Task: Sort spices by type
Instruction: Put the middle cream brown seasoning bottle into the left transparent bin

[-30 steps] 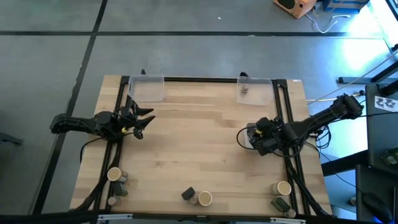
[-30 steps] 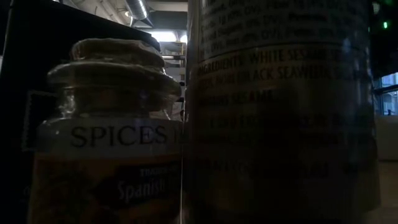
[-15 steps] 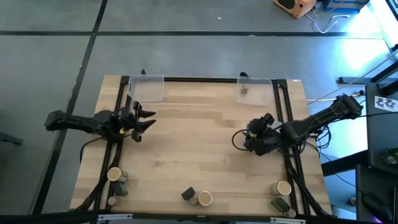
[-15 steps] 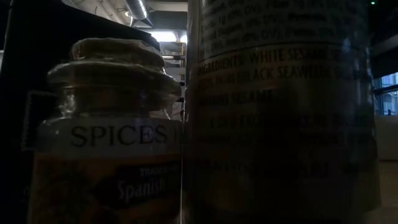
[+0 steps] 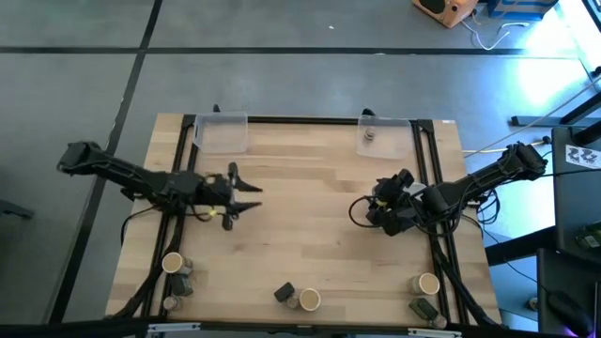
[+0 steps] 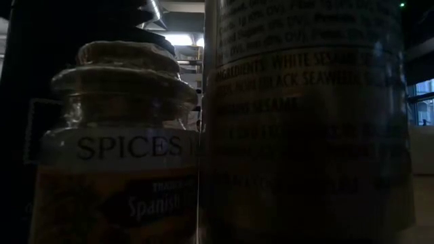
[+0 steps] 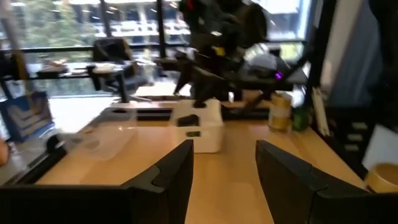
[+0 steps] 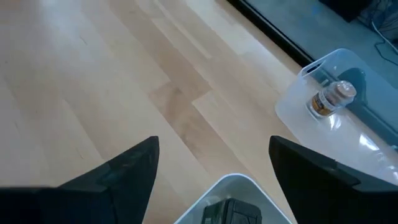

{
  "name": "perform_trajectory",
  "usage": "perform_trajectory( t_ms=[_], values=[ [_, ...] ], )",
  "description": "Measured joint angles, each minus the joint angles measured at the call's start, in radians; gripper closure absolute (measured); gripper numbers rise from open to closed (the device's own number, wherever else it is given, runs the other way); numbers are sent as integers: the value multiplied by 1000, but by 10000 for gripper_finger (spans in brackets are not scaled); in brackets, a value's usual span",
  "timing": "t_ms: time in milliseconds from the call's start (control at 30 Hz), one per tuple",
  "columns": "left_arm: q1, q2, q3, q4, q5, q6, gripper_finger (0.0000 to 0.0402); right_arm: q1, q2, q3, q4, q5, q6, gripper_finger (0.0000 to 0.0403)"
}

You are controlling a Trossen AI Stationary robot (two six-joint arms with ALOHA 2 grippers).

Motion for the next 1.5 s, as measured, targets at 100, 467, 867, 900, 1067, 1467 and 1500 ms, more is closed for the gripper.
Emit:
perform_trajectory(
  t_ms=[100,467,867,900,1067,1467,1500],
  values=[
    [-29,111,81,3,2,32,240,0,0,0,1,5,1,100],
    [-37,389,351,-32,180,5,169,0,0,-1,-2,4,2,100],
    [-157,744,769,-373,228,33,103,1,0,-1,0,-31,3,100],
    [-168,765,793,-385,227,36,103,1,0,-1,1,-35,3,100],
    [-221,842,860,-401,224,50,103,1,0,-1,12,-42,3,100],
    [-280,970,876,-337,172,-44,107,1,0,-1,26,-52,2,100],
    [-284,975,876,-328,172,-49,107,1,0,-1,26,-53,2,100]
  ],
)
